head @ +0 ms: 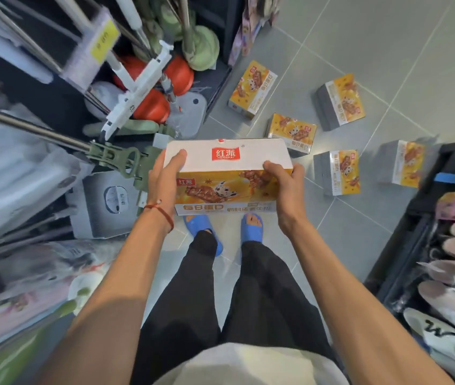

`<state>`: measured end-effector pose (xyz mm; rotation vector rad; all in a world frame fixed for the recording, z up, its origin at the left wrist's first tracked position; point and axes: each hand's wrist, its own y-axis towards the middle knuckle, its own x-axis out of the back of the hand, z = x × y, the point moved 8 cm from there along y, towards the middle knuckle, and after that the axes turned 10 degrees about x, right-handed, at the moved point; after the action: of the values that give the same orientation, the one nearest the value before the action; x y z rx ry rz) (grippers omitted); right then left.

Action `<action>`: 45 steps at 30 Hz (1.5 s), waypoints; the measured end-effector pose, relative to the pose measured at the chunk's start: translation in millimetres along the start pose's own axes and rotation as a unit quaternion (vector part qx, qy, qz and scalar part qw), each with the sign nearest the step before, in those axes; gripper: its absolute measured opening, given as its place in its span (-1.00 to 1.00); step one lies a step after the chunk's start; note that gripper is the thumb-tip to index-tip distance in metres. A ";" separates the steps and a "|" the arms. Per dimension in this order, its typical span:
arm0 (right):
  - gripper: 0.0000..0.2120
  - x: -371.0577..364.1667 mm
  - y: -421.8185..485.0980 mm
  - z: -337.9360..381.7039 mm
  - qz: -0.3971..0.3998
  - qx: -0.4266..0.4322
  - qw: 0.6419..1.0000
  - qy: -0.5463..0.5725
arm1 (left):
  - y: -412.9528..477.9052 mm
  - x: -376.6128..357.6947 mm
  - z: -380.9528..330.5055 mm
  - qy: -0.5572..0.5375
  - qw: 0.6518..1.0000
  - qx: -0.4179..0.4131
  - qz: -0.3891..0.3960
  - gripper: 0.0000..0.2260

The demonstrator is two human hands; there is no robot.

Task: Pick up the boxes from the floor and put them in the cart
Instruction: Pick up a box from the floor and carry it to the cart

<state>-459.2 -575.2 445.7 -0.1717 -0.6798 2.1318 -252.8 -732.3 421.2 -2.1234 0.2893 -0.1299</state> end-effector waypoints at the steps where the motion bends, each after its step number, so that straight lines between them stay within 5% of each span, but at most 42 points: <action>1: -0.47 -0.9 -6.2 8.9 0.007 0.010 1.000 0.004 | -11.1 1.5 -6.0 -0.007 1.000 -0.009 -0.001 -0.70; 12: -0.25 23.1 -51.9 82.5 0.104 0.115 0.988 0.004 | -120.5 -3.9 -20.7 -0.056 0.991 -0.108 -0.052 -0.74; 24: -0.72 51.7 -100.6 108.5 0.277 0.161 0.947 0.008 | -225.0 -7.3 56.2 -0.236 0.961 -0.117 -0.089 -0.64; 39: -0.66 -22.9 -271.3 20.0 0.489 0.136 0.855 -0.107 | -351.7 129.6 241.2 -0.411 0.866 -0.119 -0.258 -0.42; 45: -0.60 -36.8 -389.7 -49.6 0.546 0.122 0.817 -0.135 | -436.3 193.7 350.5 -0.450 0.820 -0.124 -0.331 -0.52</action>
<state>-144.3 -398.8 605.0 -0.1266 -0.4827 3.3888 74.0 -270.3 595.6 -2.1965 -1.0489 0.5373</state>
